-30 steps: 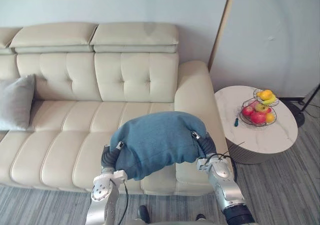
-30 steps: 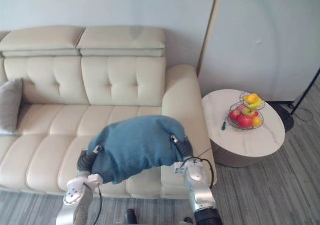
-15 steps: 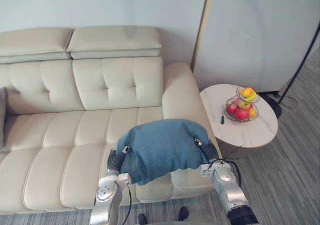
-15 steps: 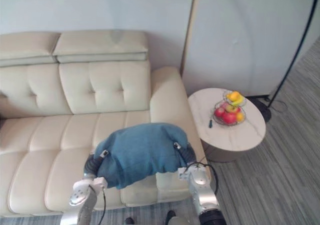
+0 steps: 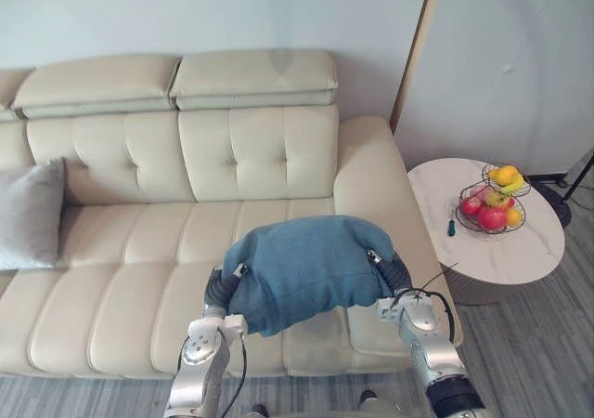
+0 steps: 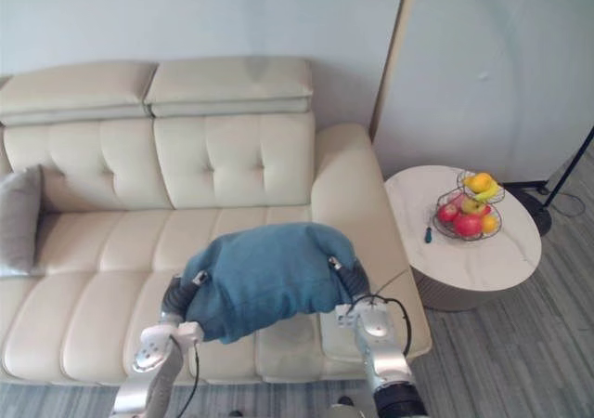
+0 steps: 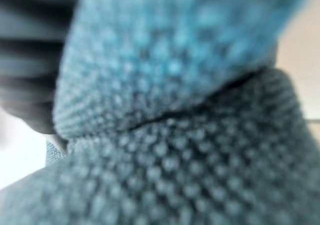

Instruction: Pick up cushions and gather them together orderly.

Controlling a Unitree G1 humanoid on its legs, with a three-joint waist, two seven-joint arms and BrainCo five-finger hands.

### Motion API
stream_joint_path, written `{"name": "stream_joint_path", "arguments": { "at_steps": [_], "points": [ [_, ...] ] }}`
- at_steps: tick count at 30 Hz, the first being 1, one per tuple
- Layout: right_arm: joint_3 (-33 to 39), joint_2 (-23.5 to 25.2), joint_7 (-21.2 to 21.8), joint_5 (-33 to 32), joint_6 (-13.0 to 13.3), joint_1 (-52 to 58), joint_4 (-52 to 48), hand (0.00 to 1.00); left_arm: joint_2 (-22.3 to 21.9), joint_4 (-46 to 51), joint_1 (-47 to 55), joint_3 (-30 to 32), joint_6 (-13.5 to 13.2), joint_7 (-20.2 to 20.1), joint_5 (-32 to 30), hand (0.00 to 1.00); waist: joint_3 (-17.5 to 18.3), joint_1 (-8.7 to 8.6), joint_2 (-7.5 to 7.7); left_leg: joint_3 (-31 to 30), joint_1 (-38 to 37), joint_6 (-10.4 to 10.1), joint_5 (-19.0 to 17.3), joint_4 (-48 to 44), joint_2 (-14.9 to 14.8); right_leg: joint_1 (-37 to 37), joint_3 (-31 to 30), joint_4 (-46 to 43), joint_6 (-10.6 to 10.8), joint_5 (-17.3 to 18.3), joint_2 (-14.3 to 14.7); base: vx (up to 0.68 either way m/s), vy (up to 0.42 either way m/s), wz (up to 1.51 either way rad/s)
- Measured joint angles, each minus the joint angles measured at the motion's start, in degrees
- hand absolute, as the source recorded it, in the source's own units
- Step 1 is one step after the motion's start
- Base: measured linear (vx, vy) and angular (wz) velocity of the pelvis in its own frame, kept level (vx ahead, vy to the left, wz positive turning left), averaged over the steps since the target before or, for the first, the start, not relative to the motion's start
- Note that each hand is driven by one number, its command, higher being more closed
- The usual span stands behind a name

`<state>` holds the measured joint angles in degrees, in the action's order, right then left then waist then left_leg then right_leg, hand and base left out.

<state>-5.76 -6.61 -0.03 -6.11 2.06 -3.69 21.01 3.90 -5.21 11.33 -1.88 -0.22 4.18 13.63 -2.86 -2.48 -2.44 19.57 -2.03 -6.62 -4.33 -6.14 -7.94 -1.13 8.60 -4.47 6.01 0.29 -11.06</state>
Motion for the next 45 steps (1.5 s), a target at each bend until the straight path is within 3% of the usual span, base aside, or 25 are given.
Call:
{"name": "stream_joint_path", "arguments": {
  "at_steps": [6, 7, 9, 11, 13, 14, 15, 18, 19, 21, 23, 25, 26, 27, 28, 29, 30, 32, 34, 37, 42, 45],
  "points": [
    [-1.27, -0.18, 0.09, -0.11, -0.17, -0.11, 0.98, 1.0, -0.1, 0.12, 1.4, 0.37, -0.03, 0.0, -0.02, 1.0, -0.65, -0.18, 1.09, 2.07, 0.89, 0.14, -2.17, -3.15, 0.94, -1.67, -2.87, 1.36, 0.11, -1.47, -1.05, -0.09, 0.061, -0.28],
    [-1.28, -0.15, 0.12, -0.09, -0.39, -0.1, 0.98, 1.0, -0.17, 0.13, 1.41, 0.5, -0.02, -0.01, -0.03, 1.0, -1.0, -0.1, 1.58, 2.63, 0.94, -0.17, -2.63, -3.14, 1.54, -2.81, -3.05, -0.21, -0.59, -0.99, -1.61, -0.09, 0.07, -0.22],
    [-1.34, -0.05, 0.3, 0.0, -0.53, -0.12, 0.98, 1.0, -1.03, 0.13, 1.47, 1.58, 0.08, -0.01, -0.03, 1.0, -1.45, 0.06, 1.65, 3.12, 0.21, -0.25, -3.31, -2.49, 1.69, -5.19, -1.79, -5.36, -5.56, 0.19, -1.76, -0.05, 0.048, -0.29],
    [-1.48, 0.63, 0.78, -0.01, -0.56, 0.02, 0.96, 1.0, -1.93, 0.21, 1.49, 2.8, 0.06, 0.0, -0.03, 1.0, -2.27, 0.36, 1.58, 2.67, -1.39, 0.1, -3.52, -1.36, 1.82, -5.7, 0.6, -9.08, -5.98, -1.01, -1.13, -0.03, 0.037, -0.37],
    [-1.55, 1.83, 0.93, -0.05, -0.56, 1.12, 0.38, 1.0, -1.85, 0.91, 1.53, 3.49, 0.07, 0.05, -0.03, 1.0, -2.83, 0.55, 1.51, 1.2, -2.14, 1.05, -4.07, -1.3, 1.03, -6.06, -1.38, -12.07, -2.97, 1.18, 1.57, -0.03, -0.017, -0.09],
    [-1.56, 2.17, 1.05, -0.05, -0.51, 2.35, -0.39, 1.0, -1.79, 1.98, 1.51, 3.59, 0.05, 0.05, -0.03, 1.0, -2.27, 0.1, 2.45, -0.65, -1.92, 1.06, -4.18, -1.69, 0.68, -6.05, -4.2, -11.93, -0.6, 4.7, 5.39, 0.11, -0.133, 0.4],
    [-1.18, 1.39, 1.17, -0.03, -0.49, 2.55, -0.35, 1.0, -2.42, 2.46, 1.08, 3.31, 0.03, 0.02, -0.04, 1.0, -1.61, -0.3, 3.25, -2.91, -0.67, 0.41, -4.19, -2.09, 1.17, -4.19, -5.06, -8.89, -4.3, 5.59, 6.91, 0.13, -0.126, 0.45],
    [-0.92, 0.29, 1.1, -0.06, -0.43, 2.83, -1.11, 1.0, -2.65, 2.94, 0.12, 1.89, 0.04, 0.01, -0.11, 1.0, -1.78, -0.53, 2.33, -5.92, 1.03, 0.19, -3.68, -3.05, 0.4, -3.85, -3.13, -8.01, -5.38, 5.61, 7.44, 0.15, -0.045, 0.33],
    [-0.88, 0.18, 1.07, -0.07, -0.43, 3.69, -2.54, 1.0, -2.86, 3.12, -0.27, 1.93, 0.04, 0.01, -0.18, 1.0, -1.74, -0.68, 2.27, -7.02, 2.34, 0.08, -4.03, -5.4, -0.22, -3.71, -1.38, -8.07, -5.54, 5.92, 7.16, 0.15, -0.051, 0.57],
    [-0.25, 0.15, 0.96, -0.07, -0.48, 5.01, -6.12, 1.0, -3.14, 3.55, -0.61, 1.95, 0.13, 0.01, -0.16, 1.0, -2.27, -0.11, 2.35, -6.87, 8.44, 0.23, -4.51, -18.93, -2.53, -2.26, 0.31, -8.13, -5.62, 5.96, 6.71, 0.14, -0.053, 0.44],
    [-0.06, 0.08, 0.78, -0.04, -0.48, 6.14, -8.55, 1.0, -3.65, 3.8, 0.49, 1.97, 0.23, 0.0, -0.13, 1.0, -2.59, 1.4, 1.14, -4.15, 10.76, 1.27, -3.8, -28.54, -5.1, 0.95, 0.04, -7.87, -5.81, 6.3, 7.05, 0.1, 0.0, -0.01],
    [0.19, 0.13, 0.73, -0.05, -0.28, 6.38, -9.17, 1.0, -3.66, 4.95, 1.11, 1.98, 0.19, -0.14, -0.14, 1.0, -1.77, 1.74, 1.29, -3.89, 11.31, 1.71, -3.54, -29.94, -4.49, 1.89, -0.35, -6.75, -5.37, 7.68, 5.9, 0.09, 0.075, 0.09],
    [1.23, 0.21, 0.73, -0.03, -0.3, 6.25, -8.95, 1.0, -3.71, 5.03, 0.46, 1.94, 0.19, -0.68, -0.14, 1.0, -1.89, 1.71, 1.75, -2.95, 11.5, 4.15, -5.08, -29.34, -4.51, 1.95, 0.76, -5.76, -5.24, 7.27, 4.92, 0.04, 0.09, 0.31],
    [1.62, 0.25, 0.72, -0.02, -0.31, 6.26, -8.71, 1.0, -3.71, 5.08, 0.36, 1.88, 0.11, -1.07, -0.13, 1.0, -1.55, 1.57, 1.19, -2.42, 10.45, 5.41, -6.6, -25.24, -5.31, 1.85, 1.19, -5.55, -4.91, 7.04, 4.49, 0.01, 0.087, 0.31],
    [1.67, 0.22, 0.71, -0.01, -0.32, 6.27, -8.55, 1.0, -3.78, 4.99, 0.41, 1.85, 0.13, -1.11, -0.12, 1.0, -1.28, 1.44, 0.76, -2.75, 8.73, 4.83, -6.04, -19.38, -5.51, 1.92, 1.34, -5.2, -4.52, 6.81, 4.51, 0.05, 0.115, 0.25],
    [2.02, 0.05, 0.71, -0.02, -0.31, 6.21, -8.41, 1.0, -4.66, 4.91, 0.35, 1.71, 0.17, -1.12, -0.12, 1.0, -0.72, 0.97, -0.22, -4.76, 6.14, 1.04, -1.21, -8.92, -5.53, 2.07, 1.61, -4.03, -3.68, 6.31, 4.97, 0.07, 0.162, 0.13],
    [2.47, 0.14, 0.72, 0.0, -0.32, 6.12, -7.83, 1.0, -4.75, 4.63, 0.27, 1.38, 0.18, -1.12, -0.11, 1.0, -0.3, 0.95, -0.72, -6.13, 4.43, -1.27, -0.66, -5.35, -4.55, 2.32, 1.36, -3.05, -2.95, 5.76, 4.94, 0.11, 0.211, 0.2],
    [3.68, 1.22, 0.71, 0.05, -0.4, 5.83, -5.11, 1.0, -2.86, 4.37, 0.14, -0.42, 0.19, -1.11, -0.08, 1.0, 0.17, 0.79, 0.86, -5.96, 1.23, -1.54, 2.13, 2.63, -1.84, 2.91, 1.0, -0.15, -1.91, 4.12, 3.46, 0.07, 0.193, 0.17],
    [3.87, 2.07, 0.72, 0.62, -0.73, 6.08, -3.51, 1.0, -1.19, 3.76, 0.14, -1.06, 0.55, -1.11, -0.07, 1.0, 0.68, 0.5, 1.86, -6.04, 0.94, -1.3, 2.53, 3.66, 0.08, 3.66, 0.05, 1.72, -0.99, 2.82, 2.02, 0.03, 0.145, 0.1],
    [3.78, 2.04, 0.73, 1.36, -0.79, 6.05, -3.49, 1.0, -0.18, 3.76, 0.15, -1.53, 0.59, -1.12, -0.08, 1.0, 0.71, -0.17, 1.8, -6.2, 0.61, -1.01, 2.71, 4.09, 0.95, 4.29, -0.69, 2.49, -0.95, 2.13, 1.4, 0.0, 0.078, 0.03],
    [3.37, 1.82, 0.72, 1.55, -0.76, 5.8, -2.87, 1.0, 0.04, 3.76, 0.2, -1.52, 0.57, -1.12, -0.1, 1.0, 1.35, -0.19, 1.53, -5.54, -0.15, -1.12, 3.58, 5.6, 0.17, 3.58, -2.56, 2.88, -1.0, 2.13, 2.76, -0.05, -0.031, -0.16],
    [3.23, 1.75, 0.72, 1.65, -0.72, 4.48, -0.52, 1.0, 0.18, 3.76, 0.08, -1.51, 0.56, -1.12, -0.17, 1.0, 1.86, -0.52, 1.23, -5.02, -0.38, -1.51, 6.31, 9.58, -0.68, 1.79, -3.2, 3.49, -1.71, 1.38, 4.19, -0.08, -0.07, -0.13]
  ]
}}
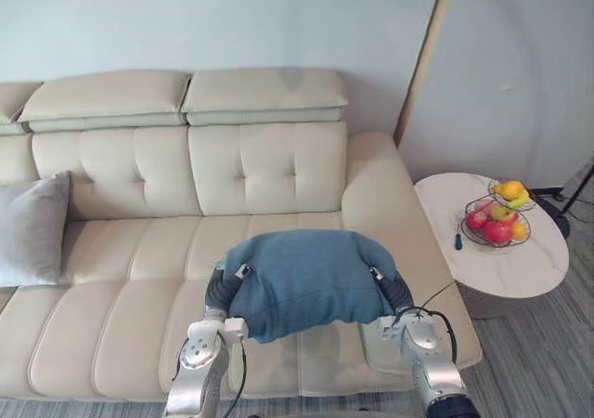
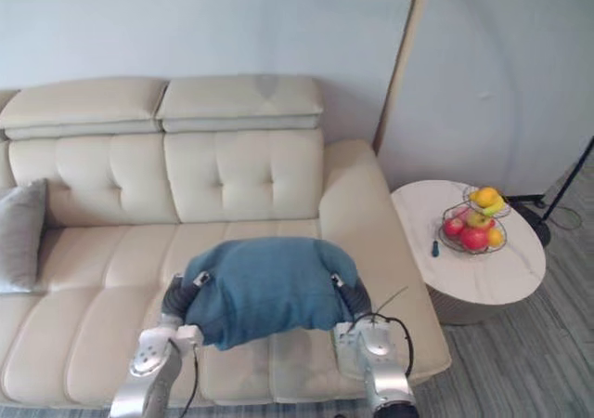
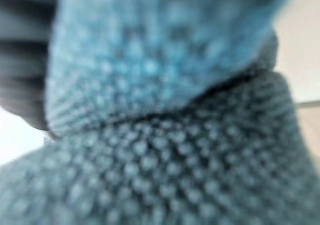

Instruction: Pick up cushions and gather them together orderly.

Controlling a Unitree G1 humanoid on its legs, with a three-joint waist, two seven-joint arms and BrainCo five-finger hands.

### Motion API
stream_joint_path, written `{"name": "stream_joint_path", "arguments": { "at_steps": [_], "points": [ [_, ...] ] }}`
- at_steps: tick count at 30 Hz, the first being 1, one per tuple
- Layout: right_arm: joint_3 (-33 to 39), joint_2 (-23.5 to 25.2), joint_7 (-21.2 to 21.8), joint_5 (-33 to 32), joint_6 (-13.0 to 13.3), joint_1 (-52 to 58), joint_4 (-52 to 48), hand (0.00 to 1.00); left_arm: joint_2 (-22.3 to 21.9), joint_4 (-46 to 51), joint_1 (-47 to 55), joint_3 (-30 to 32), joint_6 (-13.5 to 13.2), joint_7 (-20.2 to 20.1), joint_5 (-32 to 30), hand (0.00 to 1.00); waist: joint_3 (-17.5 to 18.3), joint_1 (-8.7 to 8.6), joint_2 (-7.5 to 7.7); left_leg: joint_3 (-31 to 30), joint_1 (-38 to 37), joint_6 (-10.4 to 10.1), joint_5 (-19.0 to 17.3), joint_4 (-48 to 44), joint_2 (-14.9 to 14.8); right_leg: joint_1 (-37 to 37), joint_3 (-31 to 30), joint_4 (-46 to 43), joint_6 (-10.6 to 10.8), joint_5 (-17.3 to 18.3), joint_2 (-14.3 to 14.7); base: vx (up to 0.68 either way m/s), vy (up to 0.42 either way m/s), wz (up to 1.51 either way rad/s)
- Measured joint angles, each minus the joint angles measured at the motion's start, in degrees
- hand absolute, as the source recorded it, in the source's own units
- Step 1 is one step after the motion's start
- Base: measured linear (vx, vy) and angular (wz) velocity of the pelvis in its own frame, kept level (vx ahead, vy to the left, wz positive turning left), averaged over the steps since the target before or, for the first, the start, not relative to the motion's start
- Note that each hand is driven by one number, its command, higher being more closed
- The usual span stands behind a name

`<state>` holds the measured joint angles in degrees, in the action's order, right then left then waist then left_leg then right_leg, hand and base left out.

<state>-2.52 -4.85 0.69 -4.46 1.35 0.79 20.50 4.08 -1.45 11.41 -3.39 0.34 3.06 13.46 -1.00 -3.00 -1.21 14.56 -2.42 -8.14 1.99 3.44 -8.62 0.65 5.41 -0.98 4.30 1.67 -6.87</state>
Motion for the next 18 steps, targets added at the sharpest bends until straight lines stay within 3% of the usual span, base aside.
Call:
{"name": "stream_joint_path", "arguments": {
  "at_steps": [7, 10, 14, 18],
  "points": [
    [-2.47, -0.84, -0.7, 1.17, -0.29, -4.3, 0.94, 1.0, 1.42, -0.67, -1.63, 1.76, 0.01, 0.34, -1.73, 1.0, -0.06, 0.32, 0.2, -0.33, 2.25, -0.05, 2.26, 2.33, -0.67, -1.66, 0.32, 3.12, -0.15, -3.04, 1.11, -0.07, -0.033, 0.0],
    [-2.48, -0.64, -2.28, 1.66, -0.39, -11.38, 3.12, 1.0, 2.01, -2.31, -8.77, 3.91, 0.01, 1.66, -2.22, 1.0, -1.71, 1.33, 0.78, -0.51, 6.71, 0.38, 3.96, 2.38, -0.63, -5.92, 0.14, 3.58, -0.23, -5.04, 1.16, -0.12, -0.001, -0.02],
    [-1.27, 1.28, -8.33, 2.22, -0.75, -25.5, 3.39, 1.0, 2.91, -3.21, -23.42, 7.68, -0.06, 6.46, -3.39, 1.0, -8.73, 3.21, 0.87, 0.3, 11.49, 0.86, 6.33, 2.37, -0.81, -11.51, -1.11, 3.19, -0.45, -7.83, 1.37, -0.15, 0.006, -0.12],
    [4.21, 4.53, -14.12, 2.46, -0.73, -39.25, 3.35, 1.0, 5.64, -4.12, -38.19, 10.36, -1.05, 10.5, -3.84, 1.0, -13.12, 4.59, 0.76, 0.5, 16.1, 1.05, 8.25, 2.35, -1.28, -16.9, -1.51, 2.08, -0.68, -9.31, 1.76, -0.14, -0.016, -0.1]
  ]
}}
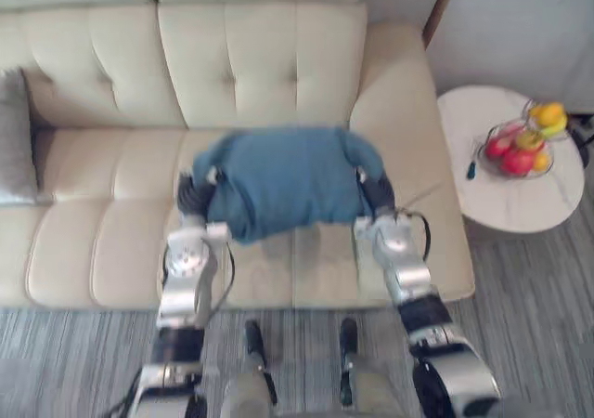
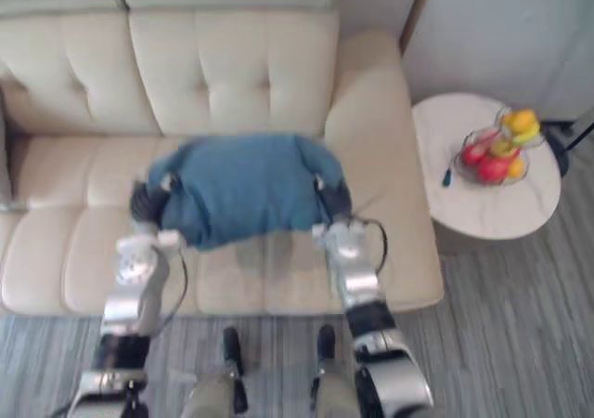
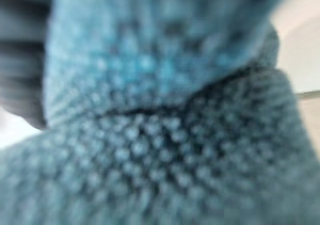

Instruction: Pick up cushions and gather them together orderly.

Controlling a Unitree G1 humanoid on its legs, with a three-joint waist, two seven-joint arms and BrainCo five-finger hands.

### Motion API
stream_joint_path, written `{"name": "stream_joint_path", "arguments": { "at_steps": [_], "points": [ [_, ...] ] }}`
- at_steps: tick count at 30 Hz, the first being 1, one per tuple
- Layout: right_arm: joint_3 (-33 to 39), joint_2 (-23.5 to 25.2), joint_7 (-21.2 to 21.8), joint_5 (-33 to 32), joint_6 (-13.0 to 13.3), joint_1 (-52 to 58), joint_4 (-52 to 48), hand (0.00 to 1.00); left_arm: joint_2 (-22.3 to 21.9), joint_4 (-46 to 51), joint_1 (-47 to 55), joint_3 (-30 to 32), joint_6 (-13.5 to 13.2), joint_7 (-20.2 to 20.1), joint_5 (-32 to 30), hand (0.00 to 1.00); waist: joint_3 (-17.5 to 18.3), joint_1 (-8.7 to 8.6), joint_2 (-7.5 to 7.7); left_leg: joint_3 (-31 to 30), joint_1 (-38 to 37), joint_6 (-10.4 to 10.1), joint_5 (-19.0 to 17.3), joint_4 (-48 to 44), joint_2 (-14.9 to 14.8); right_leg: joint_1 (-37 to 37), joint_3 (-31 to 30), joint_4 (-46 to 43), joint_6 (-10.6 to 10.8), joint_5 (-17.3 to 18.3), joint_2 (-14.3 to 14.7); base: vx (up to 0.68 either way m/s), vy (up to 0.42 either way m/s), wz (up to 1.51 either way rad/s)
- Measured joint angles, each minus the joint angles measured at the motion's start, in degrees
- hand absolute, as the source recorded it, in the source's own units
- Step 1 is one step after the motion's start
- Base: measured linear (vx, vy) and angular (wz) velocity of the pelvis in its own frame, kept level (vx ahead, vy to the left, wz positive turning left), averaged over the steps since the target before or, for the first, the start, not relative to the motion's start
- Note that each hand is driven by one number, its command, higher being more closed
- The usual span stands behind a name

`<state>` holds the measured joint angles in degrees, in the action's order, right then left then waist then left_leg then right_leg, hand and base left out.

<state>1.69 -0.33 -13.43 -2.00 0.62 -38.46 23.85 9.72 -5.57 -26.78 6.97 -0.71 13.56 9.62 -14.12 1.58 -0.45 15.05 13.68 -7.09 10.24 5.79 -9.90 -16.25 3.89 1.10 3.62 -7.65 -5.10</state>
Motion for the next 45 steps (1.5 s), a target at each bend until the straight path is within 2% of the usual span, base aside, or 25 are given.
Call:
{"name": "stream_joint_path", "arguments": {
  "at_steps": [2, 5, 6, 7, 8, 11, 13, 15, 19, 23, 26, 29, 31, 34, 40, 44, 45],
  "points": [
    [3.75, 1.03, -3.57, 2.09, 0.79, -8.38, -0.65, 1.0, 1.11, -1.68, -10.5, 1.44, -1.68, 1.78, -0.6, 1.0, -3.69, 0.83, -0.1, -0.25, 1.62, 0.04, 0.69, -0.42, -0.16, -2.2, 0.1, -1.7, 0.0, 0.01, 0.08, -0.1, -0.014, 0.01],
    [7.68, 1.55, -7.7, 5.13, 1.63, -16.96, -0.65, 1.0, 2.93, -3.89, -21.39, 2.93, -2.91, 3.28, -1.75, 1.0, -6.94, 0.82, -0.34, -1.51, 4.84, 0.12, 1.25, -1.95, -0.1, -4.54, 0.64, -2.76, -0.07, -0.05, -0.11, -0.08, -0.001, 0.14],
    [8.65, 1.65, -9.17, 6.57, 1.72, -19.37, -0.66, 1.0, 3.07, -5.11, -24.82, 3.38, -3.35, 3.97, -2.32, 0.0, -7.74, 0.86, -0.45, -1.82, 5.69, 0.16, 1.3, -2.17, -0.07, -5.14, 0.84, -2.8, -0.08, -0.06, -0.15, -0.05, 0.005, 0.12],
    [9.31, 1.83, -10.01, 7.24, 1.77, -20.76, -0.65, 1.0, 3.08, -5.9, -26.76, 3.82, -3.66, 4.34, -2.66, 0.0, -7.86, 0.91, -0.51, -2.06, 6.52, 0.18, 1.31, -2.27, -0.01, -5.9, 0.98, -2.83, -0.08, -0.06, -0.19, -0.04, 0.008, 0.11],
    [9.79, 1.92, -10.69, 8.06, 1.86, -21.96, -0.66, 0.0, 3.0, -6.81, -28.47, 4.53, -3.99, 4.8, -3.01, 0.0, -8.05, 0.9, -0.74, -2.41, 7.42, 0.19, 1.32, -2.41, 0.03, -6.53, 1.23, -2.81, -0.08, -0.06, -0.25, -0.02, 0.006, 0.14],
    [12.87, 2.6, -14.19, 11.16, 2.16, -26.03, -0.25, 0.0, 2.97, -12.6, -35.35, 8.62, -3.99, 6.69, -5.76, 0.0, -9.21, 1.2, -2.18, -3.83, 10.57, 0.36, 1.72, -2.53, 0.28, -8.88, 2.06, -2.67, -0.08, -0.16, -0.4, 0.0, 0.006, 0.12],
    [13.87, 2.91, -15.53, 11.16, 2.24, -27.98, 0.98, 0.0, 3.0, -15.9, -38.65, 10.55, -3.94, 8.15, -7.12, 0.0, -10.36, 1.53, -2.56, -4.39, 11.69, 0.33, 1.86, -2.49, 0.36, -9.79, 2.15, -2.26, -0.11, -0.48, -0.41, 0.0, 0.004, 0.06],
    [15.3, 1.74, -16.54, 10.98, 2.31, -31.63, 7.14, 0.0, 3.06, -21.93, -43.96, 12.97, -3.59, 10.23, -7.86, 0.0, -11.84, 1.64, -3.36, -5.36, 14.14, 0.41, 3.11, -1.38, 0.7, -11.09, 2.86, 0.06, -0.02, -1.9, -0.44, 0.0, 0.011, 0.12],
    [15.98, -1.79, -15.4, 8.85, 1.55, -33.5, 14.79, 0.0, 4.51, -30.42, -49.48, 13.86, -1.77, 11.12, -8.37, 0.0, -15.65, 1.92, -4.44, -7.21, 15.81, 0.42, 4.11, 0.05, 0.99, -12.17, 3.94, 1.05, -0.07, -2.29, -0.45, 0.01, 0.024, 0.14],
    [11.24, -3.02, -11.32, 6.35, 0.08, -28.32, 15.65, 0.0, 4.86, -33.39, -47.07, 17.05, -0.11, 10.75, -8.38, 0.0, -16.09, 1.92, -4.54, -7.71, 17.65, 0.44, 4.14, 0.03, 0.99, -13.83, 3.68, 1.05, -0.07, -2.27, -0.48, 0.03, 0.026, 0.04],
    [5.3, -2.0, -8.47, 5.73, 0.03, -19.84, 10.39, 0.0, 4.73, -29.64, -40.75, 20.7, -0.11, 9.16, -8.38, 0.0, -16.09, 1.64, -4.54, -7.66, 16.95, 0.44, 4.13, 0.02, 0.48, -13.84, 2.82, -0.01, 0.03, -2.09, -0.3, 0.04, 0.025, -0.06],
    [2.61, -2.03, -6.62, 5.31, 0.0, -13.18, 6.27, 0.0, 2.93, -25.19, -32.52, 21.31, -0.1, 7.14, -8.29, 0.0, -16.08, 1.62, -4.52, -7.38, 15.68, 0.36, 4.03, -0.66, -0.09, -13.84, 1.89, -3.1, 0.37, -1.13, -0.06, 0.02, 0.009, -0.04],
    [2.14, -2.05, -6.01, 5.32, 0.01, -9.7, 2.69, 0.0, 1.69, -22.42, -27.56, 21.33, -0.13, 6.19, -8.02, 0.0, -16.05, 1.64, -4.47, -7.32, 14.8, 0.15, 3.85, -1.24, -0.44, -13.7, 1.5, -5.32, 0.75, -0.23, 0.08, 0.0, 0.0, 0.0],
    [1.02, -2.86, -4.92, 5.34, 0.15, -6.02, -3.35, 0.0, 1.7, -17.87, -20.14, 21.06, -0.56, 3.6, -5.36, 0.0, -15.93, 1.87, -4.24, -6.5, 13.11, -0.37, 2.86, -1.32, -0.55, -13.49, 1.07, -8.14, 0.31, 2.93, 0.05, -0.03, -0.02, -0.01],
    [0.4, -6.41, -3.12, 4.61, 1.47, 2.16, -11.54, 0.0, 1.91, -12.8, -6.82, 18.6, -1.84, 0.44, 0.78, 0.0, -15.43, 1.73, -3.94, -6.31, 7.47, -0.86, 1.83, -1.04, -0.87, -8.26, 1.33, -8.74, 0.82, 4.56, 0.32, -0.07, -0.032, 0.02],
    [0.36, -8.8, 0.6, 2.94, 1.64, 10.52, -11.86, 0.0, 2.61, -10.68, 3.15, 17.54, -2.6, -1.73, 2.92, 0.0, -14.68, 1.74, -3.46, -6.45, 4.22, -0.92, 1.67, -0.57, -0.73, -4.77, 1.69, -8.24, 0.98, 4.79, 0.17, -0.04, -0.019, 0.06],
    [0.36, -8.79, 1.68, 2.16, 1.59, 14.27, -11.75, 0.0, 2.58, -10.71, 6.95, 16.52, -2.6, -2.42, 2.97, 0.0, -13.52, 1.59, -3.49, -6.81, 3.59, -0.91, 1.71, -0.49, -0.64, -3.72, 1.85, -7.73, 0.94, 4.72, 0.16, 0.03, -0.027, 0.12]
  ]
}}
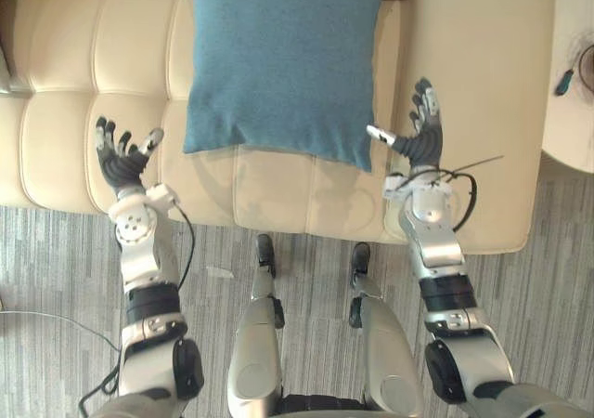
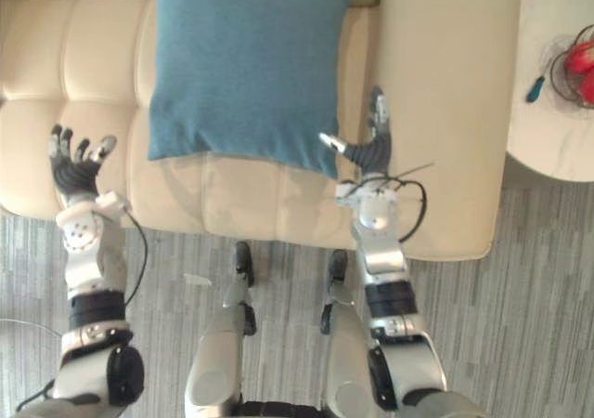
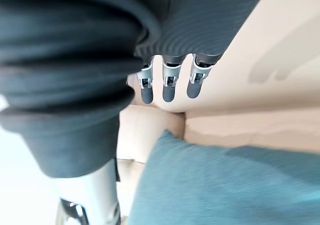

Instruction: Pick up cushions and gather them together orderly.

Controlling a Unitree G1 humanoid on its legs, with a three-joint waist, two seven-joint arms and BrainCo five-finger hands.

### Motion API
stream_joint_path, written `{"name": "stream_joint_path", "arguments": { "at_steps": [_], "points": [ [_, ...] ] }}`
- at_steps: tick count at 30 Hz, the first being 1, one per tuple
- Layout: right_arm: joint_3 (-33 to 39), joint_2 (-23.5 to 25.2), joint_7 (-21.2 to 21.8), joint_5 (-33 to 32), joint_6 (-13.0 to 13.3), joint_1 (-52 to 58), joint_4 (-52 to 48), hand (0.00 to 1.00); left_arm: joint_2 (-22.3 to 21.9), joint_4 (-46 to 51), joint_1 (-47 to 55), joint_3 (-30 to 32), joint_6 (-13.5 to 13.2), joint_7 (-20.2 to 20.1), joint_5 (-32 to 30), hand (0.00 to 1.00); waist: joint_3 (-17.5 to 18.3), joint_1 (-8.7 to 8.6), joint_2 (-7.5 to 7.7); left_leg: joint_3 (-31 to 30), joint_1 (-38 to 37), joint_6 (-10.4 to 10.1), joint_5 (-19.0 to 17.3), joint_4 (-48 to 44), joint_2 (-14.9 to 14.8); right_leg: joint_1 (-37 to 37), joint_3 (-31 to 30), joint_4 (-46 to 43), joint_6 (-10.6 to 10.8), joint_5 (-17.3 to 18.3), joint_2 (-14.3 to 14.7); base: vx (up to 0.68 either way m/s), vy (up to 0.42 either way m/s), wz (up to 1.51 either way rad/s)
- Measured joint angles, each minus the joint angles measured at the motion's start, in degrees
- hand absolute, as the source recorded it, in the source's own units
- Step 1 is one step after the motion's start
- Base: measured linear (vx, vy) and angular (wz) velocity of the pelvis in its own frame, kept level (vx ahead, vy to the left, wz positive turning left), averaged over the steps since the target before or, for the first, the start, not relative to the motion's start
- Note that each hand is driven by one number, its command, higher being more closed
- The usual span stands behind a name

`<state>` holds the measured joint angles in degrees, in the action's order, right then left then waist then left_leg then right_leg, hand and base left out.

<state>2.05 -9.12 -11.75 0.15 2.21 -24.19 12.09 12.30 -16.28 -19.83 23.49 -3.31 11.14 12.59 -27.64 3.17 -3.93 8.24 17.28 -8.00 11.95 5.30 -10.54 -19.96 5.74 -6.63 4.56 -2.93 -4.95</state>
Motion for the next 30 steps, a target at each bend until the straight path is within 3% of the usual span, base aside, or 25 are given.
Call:
{"name": "stream_joint_path", "arguments": {
  "at_steps": [2, 6, 11, 17, 21, 30],
  "points": [
    [-0.4, 0.08, 2.99, -1.66, 0.0, 5.51, 1.23, 0.0, -0.37, -0.45, 6.22, -1.95, 0.05, -1.71, 0.06, 0.0, 2.03, 0.0, 0.23, -0.44, -1.59, 0.09, 0.23, 0.14, 0.24, 1.95, 0.08, 0.57, -0.08, -0.02, -0.08, 0.08, -0.023, 0.12],
    [-1.22, 0.18, 9.61, -2.93, -0.25, 15.8, 12.5, 0.0, -2.85, -9.28, 17.3, -6.25, 0.46, -6.47, -0.04, 0.0, 10.91, -0.22, 1.48, -1.11, -4.98, 0.42, -1.65, 0.5, 1.0, 7.09, 0.89, 3.59, 0.7, 0.86, -0.62, 0.13, -0.01, 0.12],
    [-0.11, 1.1, 13.04, -2.4, -0.33, 21.43, 28.41, 0.0, -6.09, -23.74, 21.34, -7.08, 1.15, -9.06, -0.25, 0.0, 16.7, -0.94, 3.6, -1.29, -7.93, 0.73, -3.16, 0.53, 2.27, 11.27, 1.43, 5.85, 1.3, 1.39, -1.79, 0.1, 0.027, 0.09],
    [4.65, 4.47, 12.4, 0.06, -0.64, 23.86, 48.0, 0.0, -9.1, -42.23, 21.85, -6.42, 1.09, -8.99, -3.75, 0.0, 20.74, -1.91, 4.75, -1.08, -12.12, 0.6, -4.93, 0.95, 3.15, 16.11, 1.18, 8.08, 2.04, 2.0, -2.5, 0.04, 0.023, 0.0],
    [7.34, 4.7, 10.83, 0.22, -0.59, 24.7, 50.81, 0.0, -9.2, -46.22, 22.79, -6.45, 0.98, -8.63, -6.56, 0.0, 22.21, -3.23, 4.59, -0.87, -13.06, -0.19, -5.65, 0.98, 3.11, 17.1, 0.95, 8.18, 2.0, 2.36, -2.49, 0.01, 0.0, -0.02],
    [10.77, 4.73, 9.9, 0.21, -0.7, 24.0, 54.4, 0.0, -8.85, -48.56, 22.53, -7.04, 0.85, -8.51, -9.18, 0.0, 23.92, -3.53, 4.44, 0.3, -14.92, -0.07, -7.01, 1.0, 3.15, 18.2, -0.34, 8.32, 2.02, 3.26, -2.49, 0.02, -0.001, -0.04]
  ]
}}
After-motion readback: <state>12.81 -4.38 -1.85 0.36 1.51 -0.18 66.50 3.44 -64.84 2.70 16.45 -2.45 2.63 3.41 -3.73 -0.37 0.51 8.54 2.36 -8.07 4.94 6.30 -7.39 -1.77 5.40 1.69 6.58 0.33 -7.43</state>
